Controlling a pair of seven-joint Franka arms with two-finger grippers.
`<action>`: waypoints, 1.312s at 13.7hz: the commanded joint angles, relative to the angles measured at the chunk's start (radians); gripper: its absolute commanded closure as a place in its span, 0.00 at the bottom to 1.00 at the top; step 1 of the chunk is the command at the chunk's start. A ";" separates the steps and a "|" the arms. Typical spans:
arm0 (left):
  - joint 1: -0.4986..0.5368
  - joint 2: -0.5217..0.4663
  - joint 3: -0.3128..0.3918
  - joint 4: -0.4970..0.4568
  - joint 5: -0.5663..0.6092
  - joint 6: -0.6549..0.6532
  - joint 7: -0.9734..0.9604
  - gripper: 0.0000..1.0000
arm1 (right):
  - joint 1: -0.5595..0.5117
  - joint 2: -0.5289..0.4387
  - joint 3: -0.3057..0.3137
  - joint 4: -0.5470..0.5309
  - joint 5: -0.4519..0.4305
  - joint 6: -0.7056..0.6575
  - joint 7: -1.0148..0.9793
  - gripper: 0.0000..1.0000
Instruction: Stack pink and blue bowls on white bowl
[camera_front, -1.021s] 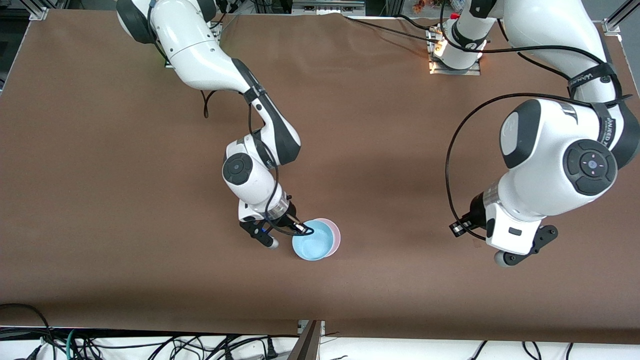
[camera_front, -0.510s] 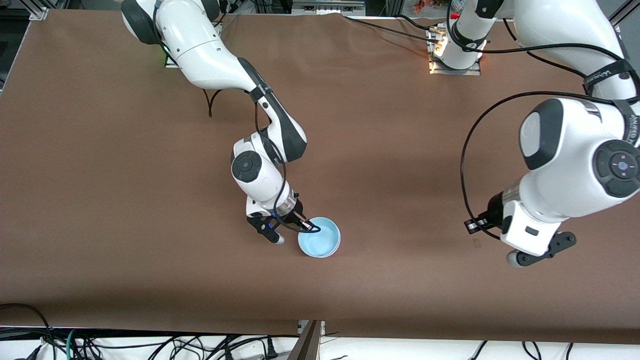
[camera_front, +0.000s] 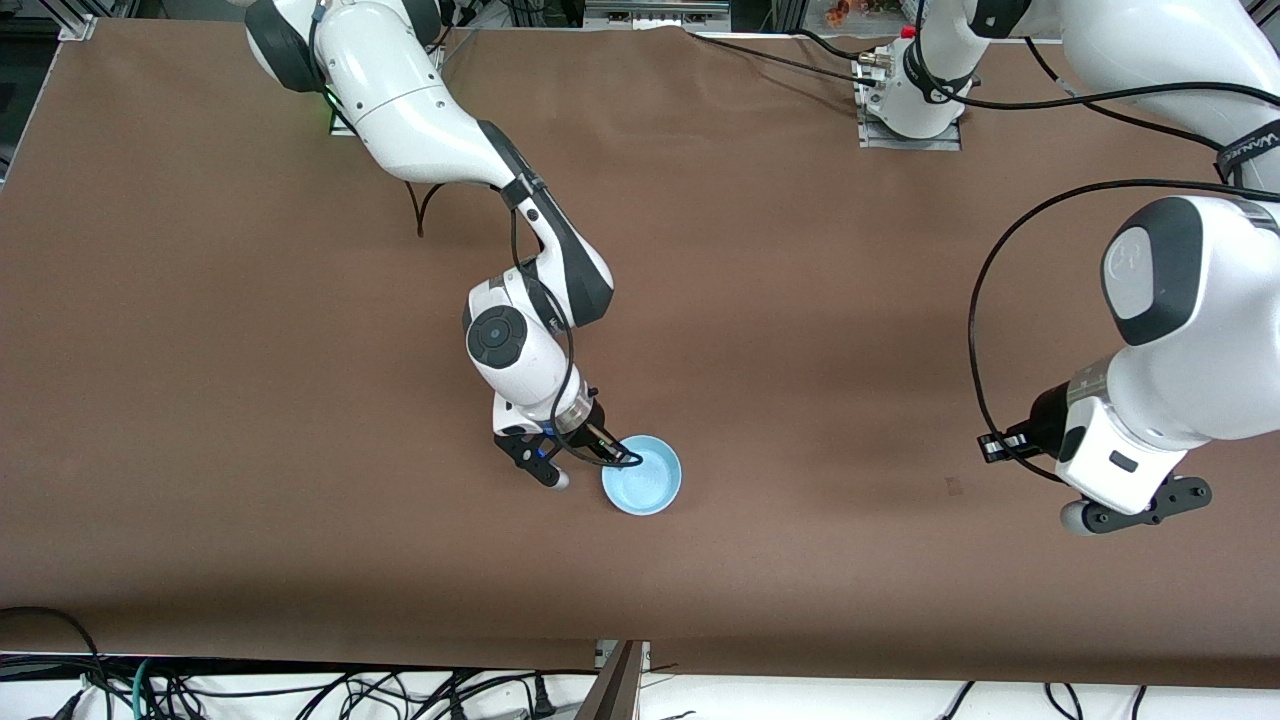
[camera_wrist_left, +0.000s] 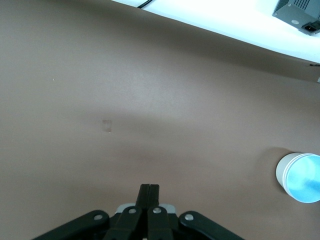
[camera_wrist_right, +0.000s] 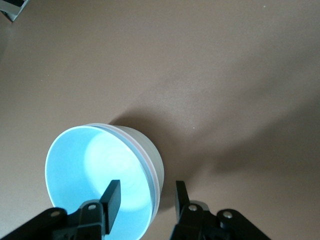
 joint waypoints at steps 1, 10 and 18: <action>0.000 -0.033 -0.002 -0.033 -0.008 -0.018 0.040 1.00 | -0.006 -0.006 -0.005 0.029 -0.017 -0.059 0.005 0.43; 0.015 -0.039 -0.003 -0.038 0.015 -0.033 0.060 0.64 | -0.150 -0.284 -0.171 0.009 -0.032 -0.510 -0.392 0.00; 0.014 -0.042 -0.003 -0.050 0.017 -0.039 0.083 0.00 | -0.208 -0.744 -0.358 -0.305 -0.055 -0.827 -0.782 0.00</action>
